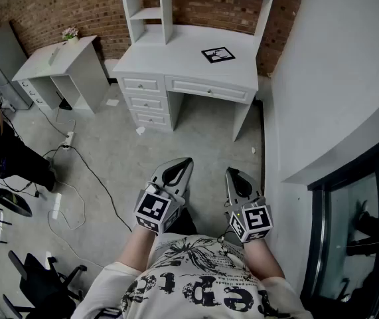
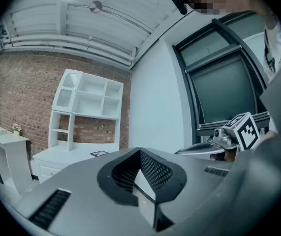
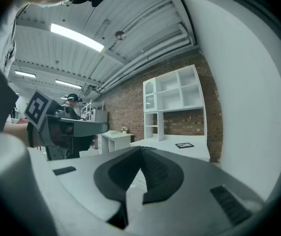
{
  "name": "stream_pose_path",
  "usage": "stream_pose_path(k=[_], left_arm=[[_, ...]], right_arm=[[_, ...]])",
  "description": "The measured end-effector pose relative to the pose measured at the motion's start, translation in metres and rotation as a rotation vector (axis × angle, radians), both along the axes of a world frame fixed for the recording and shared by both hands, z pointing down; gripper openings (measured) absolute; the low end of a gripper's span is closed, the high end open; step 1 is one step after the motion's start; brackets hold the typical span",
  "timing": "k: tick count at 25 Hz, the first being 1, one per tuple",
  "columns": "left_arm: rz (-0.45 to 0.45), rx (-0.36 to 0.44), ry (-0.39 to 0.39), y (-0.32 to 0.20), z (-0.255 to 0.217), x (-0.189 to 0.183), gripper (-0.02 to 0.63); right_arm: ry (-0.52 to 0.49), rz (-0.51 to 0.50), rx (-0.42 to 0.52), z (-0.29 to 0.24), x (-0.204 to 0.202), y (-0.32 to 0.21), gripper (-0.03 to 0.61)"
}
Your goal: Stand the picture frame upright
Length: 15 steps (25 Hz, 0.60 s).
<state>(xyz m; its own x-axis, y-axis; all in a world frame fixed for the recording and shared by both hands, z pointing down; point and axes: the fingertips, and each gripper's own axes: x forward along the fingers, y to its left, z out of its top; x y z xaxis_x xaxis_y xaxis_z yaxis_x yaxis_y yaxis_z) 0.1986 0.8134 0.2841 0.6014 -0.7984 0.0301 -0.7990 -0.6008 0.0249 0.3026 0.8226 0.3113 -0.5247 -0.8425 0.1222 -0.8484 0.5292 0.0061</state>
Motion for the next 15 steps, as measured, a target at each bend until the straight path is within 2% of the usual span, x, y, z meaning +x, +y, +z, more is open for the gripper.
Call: stream_pose_path(k=[9,15], left_arm=[[0.003,-0.023,-0.008,-0.007,0.009,0.004,0.014],[-0.045,0.016,0.026,-0.019,0.004,-0.004,0.014]], right_arm=[[0.008,0.018,-0.015,0.007,0.007,-0.005,0.003],[-0.068,0.080,-0.090,0.022,0.014,-0.018,0.005]])
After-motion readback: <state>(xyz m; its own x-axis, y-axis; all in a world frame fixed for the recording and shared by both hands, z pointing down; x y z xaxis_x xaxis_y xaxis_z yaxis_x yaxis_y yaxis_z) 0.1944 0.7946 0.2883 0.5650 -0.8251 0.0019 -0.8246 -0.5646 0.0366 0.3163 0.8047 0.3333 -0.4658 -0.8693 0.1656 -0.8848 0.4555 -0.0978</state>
